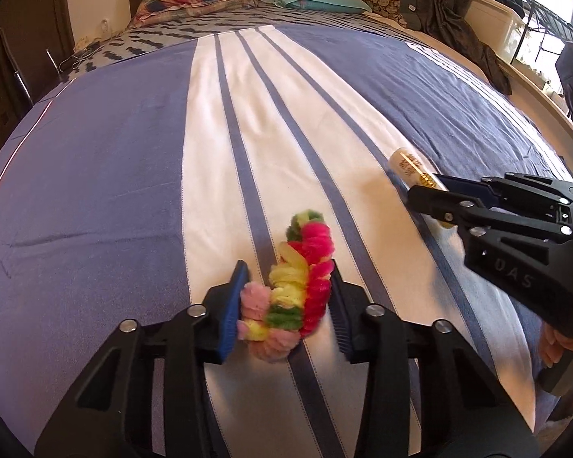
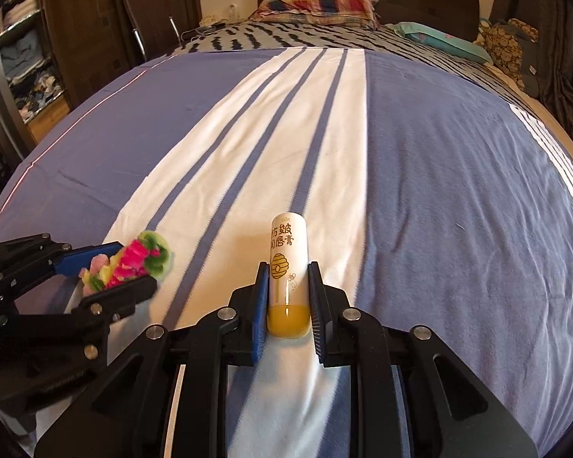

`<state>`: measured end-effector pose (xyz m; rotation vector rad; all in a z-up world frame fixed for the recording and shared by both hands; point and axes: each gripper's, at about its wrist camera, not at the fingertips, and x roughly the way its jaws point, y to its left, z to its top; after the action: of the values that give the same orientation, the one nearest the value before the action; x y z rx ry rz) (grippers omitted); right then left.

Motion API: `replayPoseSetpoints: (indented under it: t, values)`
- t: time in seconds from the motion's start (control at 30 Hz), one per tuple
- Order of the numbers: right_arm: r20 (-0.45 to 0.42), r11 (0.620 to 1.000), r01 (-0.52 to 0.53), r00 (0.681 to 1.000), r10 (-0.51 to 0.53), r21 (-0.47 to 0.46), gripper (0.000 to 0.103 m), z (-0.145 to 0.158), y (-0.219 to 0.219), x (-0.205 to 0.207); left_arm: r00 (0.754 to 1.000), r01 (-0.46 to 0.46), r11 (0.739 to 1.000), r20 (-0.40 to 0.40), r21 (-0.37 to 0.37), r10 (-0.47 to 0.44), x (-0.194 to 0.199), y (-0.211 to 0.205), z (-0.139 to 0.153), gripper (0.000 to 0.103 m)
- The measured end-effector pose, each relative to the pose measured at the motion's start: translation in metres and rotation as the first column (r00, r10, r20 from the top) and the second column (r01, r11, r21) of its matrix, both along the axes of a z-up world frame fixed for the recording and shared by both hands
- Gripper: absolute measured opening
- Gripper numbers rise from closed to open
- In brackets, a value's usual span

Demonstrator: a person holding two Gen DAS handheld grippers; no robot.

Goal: Collect trash
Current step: 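Lift the fuzzy toy and tube off the bed with both tools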

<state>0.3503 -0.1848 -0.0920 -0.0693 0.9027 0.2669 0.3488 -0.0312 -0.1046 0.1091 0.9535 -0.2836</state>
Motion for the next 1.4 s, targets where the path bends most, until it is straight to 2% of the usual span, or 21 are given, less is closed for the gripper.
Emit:
replayPoseSetpoints:
  t: [0.3, 0.53, 0.7, 0.9, 1.13, 1.4]
  values:
    - [0.021, 1.0, 0.018, 1.0, -0.018, -0.011, 0.021, 0.015, -0.015, -0.043, 0.999, 0.014, 1.0, 0.032, 0.012, -0.014, -0.054, 0.004, 0.017, 0.031]
    - [0.069, 1.0, 0.024, 0.997, -0.024, 0.002, 0.021, 0.043, -0.021, -0.093, 0.993, 0.011, 1.0, 0.115, 0.003, -0.011, -0.108, 0.007, 0.063, 0.031]
    - [0.138, 1.0, 0.021, 0.99, -0.021, 0.004, 0.021, 0.076, -0.022, -0.137, 0.982, 0.022, 1.0, 0.186, 0.004, -0.023, -0.153, 0.005, 0.099, 0.031]
    - [0.215, 1.0, 0.003, 0.977, -0.003, -0.002, 0.021, 0.106, -0.017, -0.188, 0.968, 0.04, 0.999, 0.248, -0.008, -0.037, -0.201, 0.003, 0.125, 0.031]
    - [0.261, 0.999, -0.017, 0.965, 0.009, 0.027, 0.021, 0.115, -0.015, -0.243, 0.963, 0.046, 0.998, 0.266, -0.037, -0.034, -0.246, 0.005, 0.126, 0.031]
    - [0.246, 0.996, -0.007, 0.969, -0.015, 0.085, 0.021, 0.09, -0.022, -0.292, 0.973, 0.024, 0.997, 0.229, -0.078, -0.005, -0.286, 0.017, 0.095, 0.031]
